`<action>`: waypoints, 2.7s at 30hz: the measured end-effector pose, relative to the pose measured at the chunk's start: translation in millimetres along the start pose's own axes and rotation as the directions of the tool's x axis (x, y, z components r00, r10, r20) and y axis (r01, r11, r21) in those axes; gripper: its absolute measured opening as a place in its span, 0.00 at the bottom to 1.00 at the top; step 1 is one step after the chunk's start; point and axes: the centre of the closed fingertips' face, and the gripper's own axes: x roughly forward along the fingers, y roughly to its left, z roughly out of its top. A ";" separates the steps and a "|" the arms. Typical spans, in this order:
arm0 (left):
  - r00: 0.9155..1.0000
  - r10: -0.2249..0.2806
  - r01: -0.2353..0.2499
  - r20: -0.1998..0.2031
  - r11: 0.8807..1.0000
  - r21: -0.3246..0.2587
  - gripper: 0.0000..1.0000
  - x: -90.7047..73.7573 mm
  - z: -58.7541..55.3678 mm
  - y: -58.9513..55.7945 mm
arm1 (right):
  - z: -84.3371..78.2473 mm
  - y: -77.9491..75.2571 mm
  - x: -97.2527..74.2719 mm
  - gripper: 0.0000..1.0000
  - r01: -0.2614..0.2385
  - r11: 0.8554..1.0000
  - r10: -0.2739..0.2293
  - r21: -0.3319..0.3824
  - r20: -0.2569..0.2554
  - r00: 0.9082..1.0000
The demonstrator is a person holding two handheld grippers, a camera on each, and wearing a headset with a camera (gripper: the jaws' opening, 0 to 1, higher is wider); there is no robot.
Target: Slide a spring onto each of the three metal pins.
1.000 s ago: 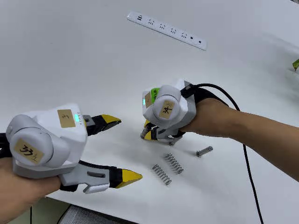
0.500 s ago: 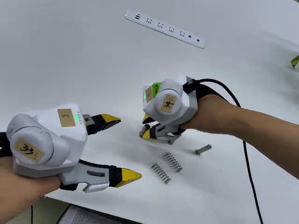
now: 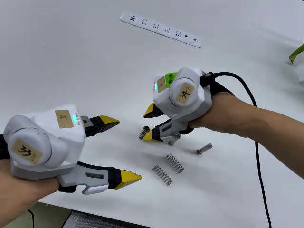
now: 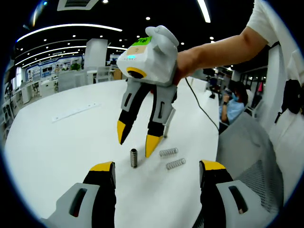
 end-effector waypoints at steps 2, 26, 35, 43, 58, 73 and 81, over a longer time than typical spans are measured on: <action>1.000 0.000 0.000 -0.004 1.000 0.003 0.73 -0.5 -0.4 0.5 | 1.8 2.1 -4.6 0.41 0.002 1.000 -0.002 0.009 0.014 1.000; 0.996 -0.034 0.040 -0.083 0.996 0.084 0.73 -2.0 0.0 0.2 | -34.1 21.1 -94.8 0.69 0.165 0.955 -0.225 0.248 0.241 0.944; 0.990 -0.059 0.074 -0.127 0.990 0.122 0.72 1.4 -6.1 -0.2 | -75.1 47.8 -122.2 0.84 0.193 0.915 -0.306 0.355 0.298 0.904; 0.980 -0.077 0.110 -0.184 0.978 0.177 0.72 1.6 -13.3 -0.2 | -109.5 68.9 -124.4 0.91 0.207 0.885 -0.350 0.416 0.305 0.885; 0.940 -0.157 0.235 -0.302 0.941 0.242 0.62 25.7 -23.3 -21.6 | -153.8 96.6 -121.5 0.92 0.207 0.836 -0.400 0.508 0.306 0.864; 0.881 -0.235 0.388 -0.412 0.856 0.342 0.39 77.1 -40.4 -45.9 | -170.2 111.6 -124.3 0.91 0.215 0.795 -0.439 0.568 0.292 0.850; 0.866 -0.232 0.414 -0.444 0.830 0.374 0.31 95.5 -54.2 -48.0 | -172.1 114.1 -124.6 0.91 0.220 0.780 -0.453 0.586 0.286 0.845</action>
